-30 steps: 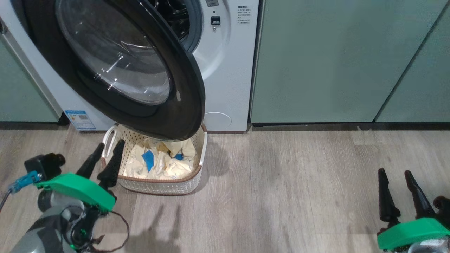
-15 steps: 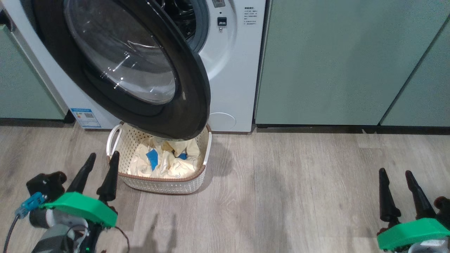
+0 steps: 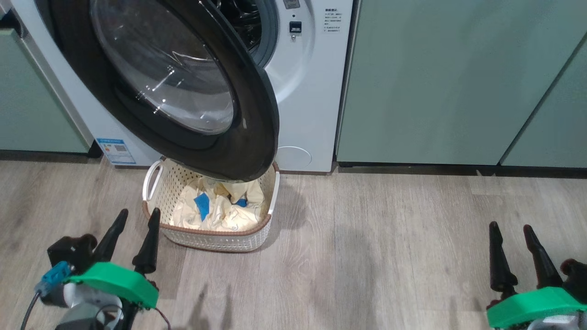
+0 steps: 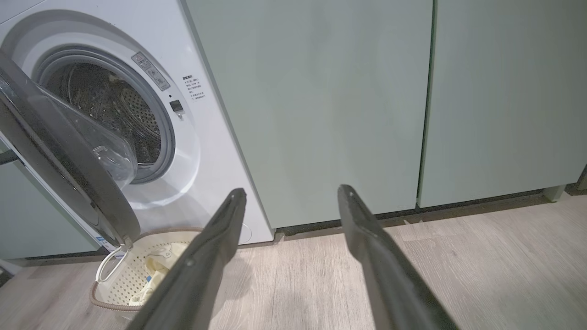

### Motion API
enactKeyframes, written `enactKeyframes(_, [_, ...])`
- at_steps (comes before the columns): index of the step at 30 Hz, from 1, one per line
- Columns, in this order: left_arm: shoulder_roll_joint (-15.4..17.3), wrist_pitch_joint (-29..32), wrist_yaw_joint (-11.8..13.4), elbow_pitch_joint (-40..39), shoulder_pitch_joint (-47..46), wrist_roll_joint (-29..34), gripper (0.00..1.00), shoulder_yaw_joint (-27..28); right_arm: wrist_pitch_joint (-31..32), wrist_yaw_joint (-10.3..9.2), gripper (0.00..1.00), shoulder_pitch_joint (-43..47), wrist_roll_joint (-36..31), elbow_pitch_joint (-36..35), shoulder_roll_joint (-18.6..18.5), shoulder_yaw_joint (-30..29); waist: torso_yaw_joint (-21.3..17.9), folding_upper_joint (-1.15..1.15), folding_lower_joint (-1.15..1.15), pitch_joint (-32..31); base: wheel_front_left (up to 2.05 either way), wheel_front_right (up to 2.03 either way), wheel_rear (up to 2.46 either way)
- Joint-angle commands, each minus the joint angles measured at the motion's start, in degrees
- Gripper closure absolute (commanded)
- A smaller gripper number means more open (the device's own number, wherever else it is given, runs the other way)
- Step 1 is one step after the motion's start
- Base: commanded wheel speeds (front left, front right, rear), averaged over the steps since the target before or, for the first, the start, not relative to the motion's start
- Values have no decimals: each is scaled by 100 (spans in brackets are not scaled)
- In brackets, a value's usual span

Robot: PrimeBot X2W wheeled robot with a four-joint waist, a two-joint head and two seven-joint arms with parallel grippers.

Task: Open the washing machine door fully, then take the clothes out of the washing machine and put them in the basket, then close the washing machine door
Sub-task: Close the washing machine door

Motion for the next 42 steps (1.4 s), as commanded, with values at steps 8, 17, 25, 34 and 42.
enactKeyframes(8, [188, -60, -5, -137, -214, 68, 0, 347, -38, 3, 0, -117, -64, -169, -57, 77, 8, 0, 0, -24, 0, 0, 0])
enactKeyframes(17, [187, -60, -5, -135, -166, 111, 0, 430, -38, 3, 100, -208, 36, -191, -56, 17, 56, 0, 0, -19, 0, 0, 0])
enactKeyframes(25, [54, -60, -5, -79, -127, 193, 0, 486, -38, 3, 100, -636, 279, -766, -15, -144, 290, 0, 0, 7, 0, 0, 0])
enactKeyframes(34, [-72, -60, -5, 23, -227, 348, 0, 347, -38, 3, 100, -1340, 426, -1778, -239, 697, 940, 0, 0, -11, 0, 0, 0])
enactKeyframes(42, [-196, -60, -5, 185, -473, 449, 0, 83, -38, 3, 100, -1958, 655, -1851, -372, 1815, 1507, 0, 0, -14, 0, 0, 0])
